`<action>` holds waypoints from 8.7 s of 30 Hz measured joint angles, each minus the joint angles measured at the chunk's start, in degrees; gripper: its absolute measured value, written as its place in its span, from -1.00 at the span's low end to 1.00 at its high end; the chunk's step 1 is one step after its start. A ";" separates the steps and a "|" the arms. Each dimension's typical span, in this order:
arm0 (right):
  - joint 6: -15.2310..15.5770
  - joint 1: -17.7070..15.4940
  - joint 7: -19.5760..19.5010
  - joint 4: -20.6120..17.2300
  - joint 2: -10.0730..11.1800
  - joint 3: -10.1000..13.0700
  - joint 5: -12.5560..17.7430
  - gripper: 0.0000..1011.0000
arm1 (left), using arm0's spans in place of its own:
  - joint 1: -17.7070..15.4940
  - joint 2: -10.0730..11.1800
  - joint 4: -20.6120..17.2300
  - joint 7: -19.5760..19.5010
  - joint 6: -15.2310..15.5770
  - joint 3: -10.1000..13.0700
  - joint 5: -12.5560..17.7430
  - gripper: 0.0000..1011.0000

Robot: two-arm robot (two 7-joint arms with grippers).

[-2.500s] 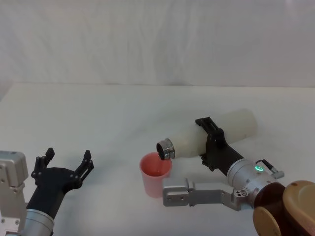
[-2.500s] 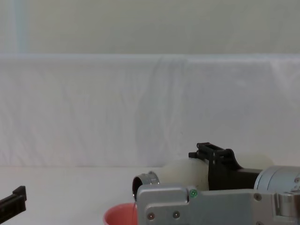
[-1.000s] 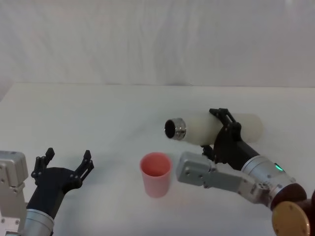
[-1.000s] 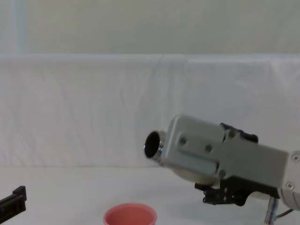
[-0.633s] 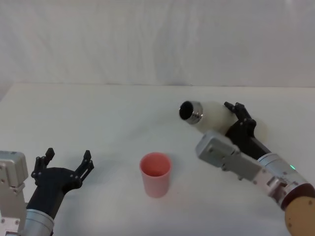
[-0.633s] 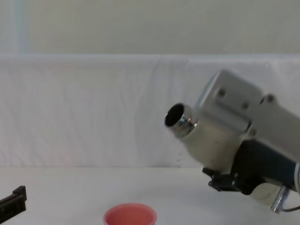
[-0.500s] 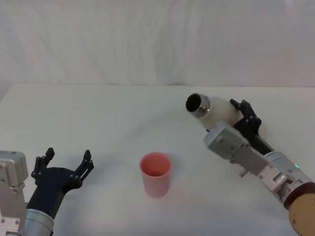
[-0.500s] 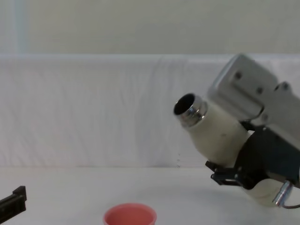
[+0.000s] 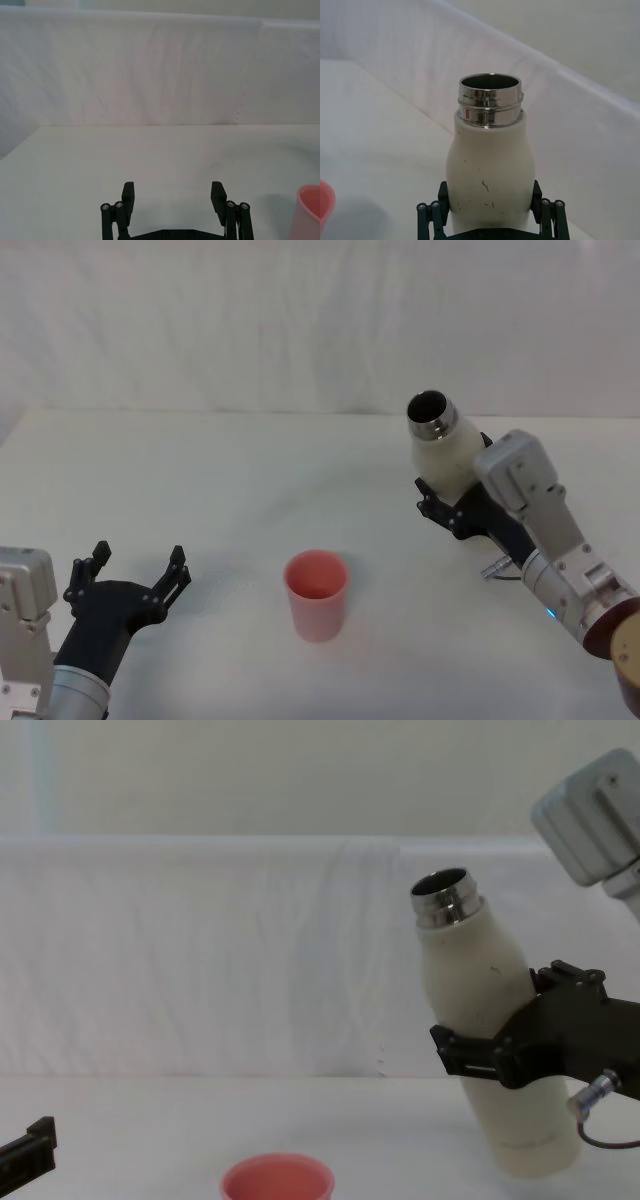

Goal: Grasp the thermos with one hand and pour water into the cup lid.

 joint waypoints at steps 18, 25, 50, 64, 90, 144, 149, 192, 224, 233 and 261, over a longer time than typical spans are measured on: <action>2.82 2.45 2.12 4.11 -3.80 2.80 13.98 0.89 | 0.00 0.00 0.00 0.00 0.00 0.00 0.00 0.98; 3.46 3.55 2.31 5.73 -4.57 2.62 16.92 0.89 | 0.00 0.00 0.00 0.00 0.00 0.00 0.00 0.98; 3.53 7.55 0.39 12.04 -5.64 0.53 22.89 0.89 | 0.00 0.00 0.00 0.00 0.00 0.00 0.00 0.98; 3.16 9.11 -1.12 14.20 -5.21 -0.99 24.49 0.89 | 0.00 0.00 0.00 0.00 0.00 0.00 0.00 0.98; 2.68 10.20 -2.14 16.14 -4.34 -2.32 26.31 0.89 | 0.00 0.00 0.00 0.00 0.01 0.00 0.00 0.98; 3.15 10.85 -2.03 17.39 -3.80 -3.13 27.04 0.98 | 0.00 0.00 0.00 0.00 0.00 0.00 0.00 0.98; 3.15 10.83 -2.04 17.37 -3.80 -3.11 27.01 0.98 | 0.00 0.00 0.00 0.00 0.00 0.00 0.00 0.98; 2.29 7.73 -2.05 13.85 -1.92 -2.59 27.02 0.98 | 0.00 0.00 0.00 0.00 0.00 0.00 0.00 0.98; 2.94 0.99 -1.77 4.92 1.33 -1.72 27.34 0.98 | 0.00 0.00 0.00 0.00 0.00 0.00 0.00 0.98; 1.26 -2.24 0.31 2.13 3.81 -1.74 28.12 0.98 | 0.00 0.00 0.00 0.00 0.00 0.00 0.00 0.98; -4.09 -2.55 3.97 6.92 5.66 -4.42 30.34 0.98 | 0.00 0.00 0.00 0.00 0.01 0.00 0.00 0.98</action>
